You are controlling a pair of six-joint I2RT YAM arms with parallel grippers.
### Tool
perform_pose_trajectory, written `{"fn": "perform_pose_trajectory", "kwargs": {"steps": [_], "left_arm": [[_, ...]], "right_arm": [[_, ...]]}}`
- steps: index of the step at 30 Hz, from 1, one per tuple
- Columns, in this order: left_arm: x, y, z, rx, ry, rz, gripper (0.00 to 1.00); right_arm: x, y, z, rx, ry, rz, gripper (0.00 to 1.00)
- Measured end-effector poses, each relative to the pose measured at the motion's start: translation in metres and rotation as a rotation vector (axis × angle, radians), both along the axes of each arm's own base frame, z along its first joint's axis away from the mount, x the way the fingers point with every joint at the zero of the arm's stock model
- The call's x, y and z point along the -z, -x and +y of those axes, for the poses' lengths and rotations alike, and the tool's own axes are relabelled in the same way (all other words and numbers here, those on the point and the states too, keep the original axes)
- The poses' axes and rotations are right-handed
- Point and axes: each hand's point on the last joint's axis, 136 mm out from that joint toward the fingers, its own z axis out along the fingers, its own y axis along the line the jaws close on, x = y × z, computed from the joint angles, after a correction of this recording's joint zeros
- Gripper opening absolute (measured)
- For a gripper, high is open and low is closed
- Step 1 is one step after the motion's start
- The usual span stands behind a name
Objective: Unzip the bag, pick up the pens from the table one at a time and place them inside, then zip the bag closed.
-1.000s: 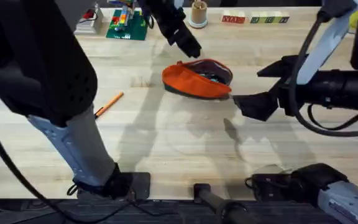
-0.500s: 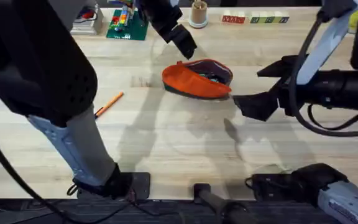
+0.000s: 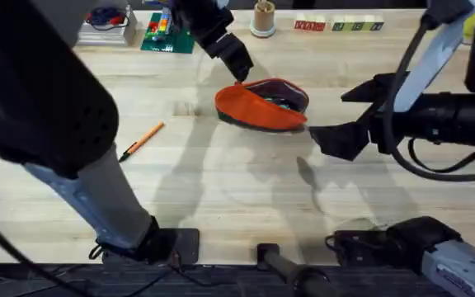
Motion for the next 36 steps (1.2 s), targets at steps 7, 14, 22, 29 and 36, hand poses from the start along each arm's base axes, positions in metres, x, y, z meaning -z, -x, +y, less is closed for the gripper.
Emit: {"fn": "perform_pose_trajectory", "kwargs": {"steps": [7,14,22,29,36], "left_arm": [[-0.010,0.022,0.013,-0.013,-0.039,0.055,0.995],[-0.011,0.025,0.031,-0.089,-0.072,0.087,0.995],[-0.037,0.038,0.054,-0.180,-0.072,0.028,0.995],[-0.034,0.052,0.086,-0.348,-0.110,-0.009,0.995],[-0.016,0.078,0.124,-0.565,-0.179,0.006,0.995]], "right_arm": [[0.000,0.000,0.000,0.000,0.000,0.000,0.998],[0.000,0.000,0.000,0.000,0.000,0.000,0.997],[0.000,0.000,0.000,0.000,0.000,0.000,0.998],[0.000,0.000,0.000,0.000,0.000,0.000,0.997],[0.000,0.000,0.000,0.000,0.000,0.000,0.997]]}}
